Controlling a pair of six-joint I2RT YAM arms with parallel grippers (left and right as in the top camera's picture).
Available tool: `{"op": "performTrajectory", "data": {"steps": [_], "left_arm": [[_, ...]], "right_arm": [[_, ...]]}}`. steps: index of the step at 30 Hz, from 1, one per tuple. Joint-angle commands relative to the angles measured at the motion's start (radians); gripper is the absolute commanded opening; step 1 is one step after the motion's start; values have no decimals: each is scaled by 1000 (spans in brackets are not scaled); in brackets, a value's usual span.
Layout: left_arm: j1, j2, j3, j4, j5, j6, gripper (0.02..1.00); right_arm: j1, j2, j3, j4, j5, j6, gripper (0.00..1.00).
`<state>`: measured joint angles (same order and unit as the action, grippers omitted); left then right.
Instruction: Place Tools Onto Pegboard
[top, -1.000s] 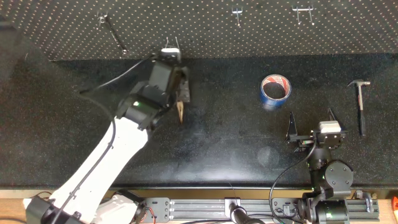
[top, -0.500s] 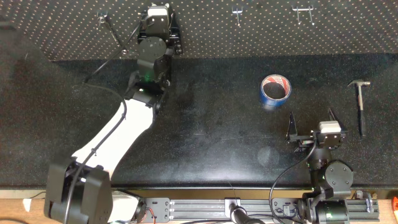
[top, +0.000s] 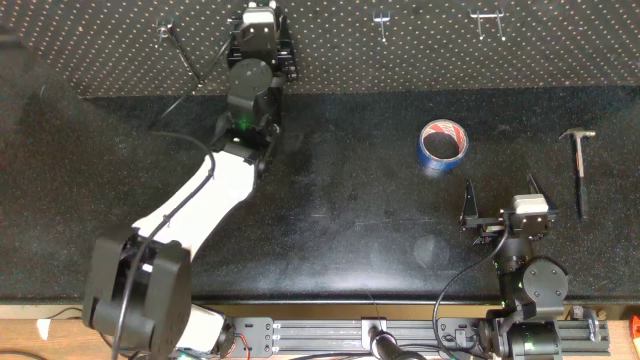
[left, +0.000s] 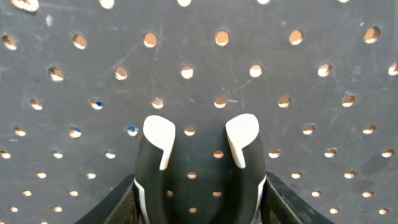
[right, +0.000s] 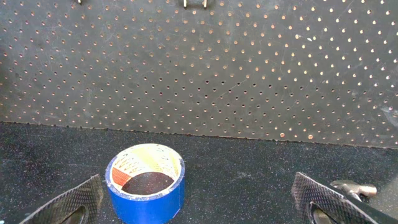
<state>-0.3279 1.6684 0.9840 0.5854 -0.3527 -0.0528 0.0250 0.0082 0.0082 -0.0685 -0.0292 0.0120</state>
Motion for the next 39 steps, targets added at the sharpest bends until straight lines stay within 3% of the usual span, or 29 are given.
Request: {"op": "performTrajectory", "data": {"steps": [1, 2, 4, 5, 6, 7, 11, 12, 16, 21, 23, 30, 35, 37, 39], "left_arm": [[7, 23, 18, 11, -3, 9, 29], [7, 23, 18, 11, -3, 10, 29], [7, 23, 18, 10, -3, 9, 266], [7, 23, 18, 10, -3, 9, 294], [7, 23, 18, 10, -3, 10, 437], [7, 23, 18, 10, -3, 10, 489], [7, 23, 18, -4, -3, 10, 954], [7, 23, 18, -11, -4, 10, 1000], [13, -63, 18, -59, -11, 9, 996], [106, -329, 5, -483, 142, 6, 996], [165, -458, -84, -571, 161, 6, 996], [332, -1138, -634, -524, 287, 6, 996], [333, -1468, -914, -380, 380, 6, 996], [333, -1575, -974, -391, 395, 6, 996], [330, -1665, -978, -526, 396, 5, 996]], "right_arm": [[-2, -7, -4, -3, -6, -14, 991], [-2, -7, -4, -3, -6, -14, 991], [-2, -7, -4, -3, -5, -14, 991], [-2, -7, -4, -3, -6, -14, 991], [-2, -7, -4, -3, -6, -14, 991], [-2, -7, -4, -3, -6, -14, 991], [-2, -7, -4, -3, -6, -14, 991], [-2, -7, -4, -3, -6, -14, 991], [-2, -7, -4, -3, -6, -14, 991], [-2, -7, -4, -3, -5, -14, 991], [-2, -7, -4, -3, -5, -14, 991], [-2, -7, -4, -3, -6, -14, 991], [-2, -7, -4, -3, -6, -14, 991], [-2, -7, -4, -3, -6, -14, 991], [-2, -7, -4, -3, -6, -14, 991]]}}
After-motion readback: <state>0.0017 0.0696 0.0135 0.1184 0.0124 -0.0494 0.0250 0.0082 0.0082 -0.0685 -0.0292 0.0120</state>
